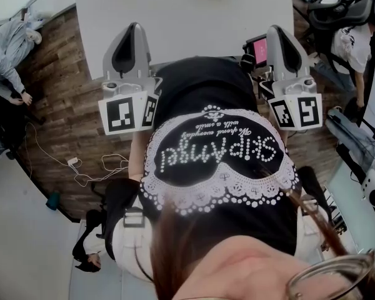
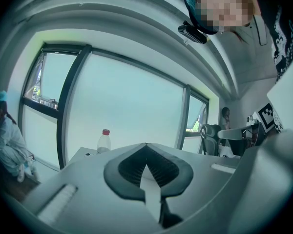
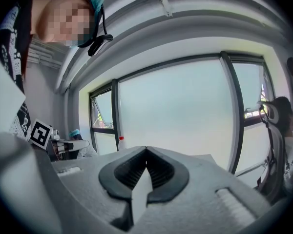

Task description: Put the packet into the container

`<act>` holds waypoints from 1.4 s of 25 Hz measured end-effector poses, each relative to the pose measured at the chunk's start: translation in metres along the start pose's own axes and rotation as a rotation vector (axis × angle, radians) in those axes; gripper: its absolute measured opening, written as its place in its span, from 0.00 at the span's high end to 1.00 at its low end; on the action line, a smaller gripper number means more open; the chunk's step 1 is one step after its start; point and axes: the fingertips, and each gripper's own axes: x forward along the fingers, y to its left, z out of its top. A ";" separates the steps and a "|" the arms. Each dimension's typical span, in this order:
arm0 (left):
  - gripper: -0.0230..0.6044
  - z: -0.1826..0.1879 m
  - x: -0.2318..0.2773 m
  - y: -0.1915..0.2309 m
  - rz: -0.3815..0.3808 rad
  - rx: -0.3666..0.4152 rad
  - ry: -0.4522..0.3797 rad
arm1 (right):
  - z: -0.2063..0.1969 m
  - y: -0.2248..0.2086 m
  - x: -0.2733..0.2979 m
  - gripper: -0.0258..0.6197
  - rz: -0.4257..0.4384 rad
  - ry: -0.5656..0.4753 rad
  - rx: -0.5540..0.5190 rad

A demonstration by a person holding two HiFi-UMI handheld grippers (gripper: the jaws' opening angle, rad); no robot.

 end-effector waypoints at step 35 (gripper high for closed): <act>0.96 0.001 0.001 0.002 0.004 0.001 -0.004 | -0.001 0.003 0.004 0.96 0.013 0.015 0.005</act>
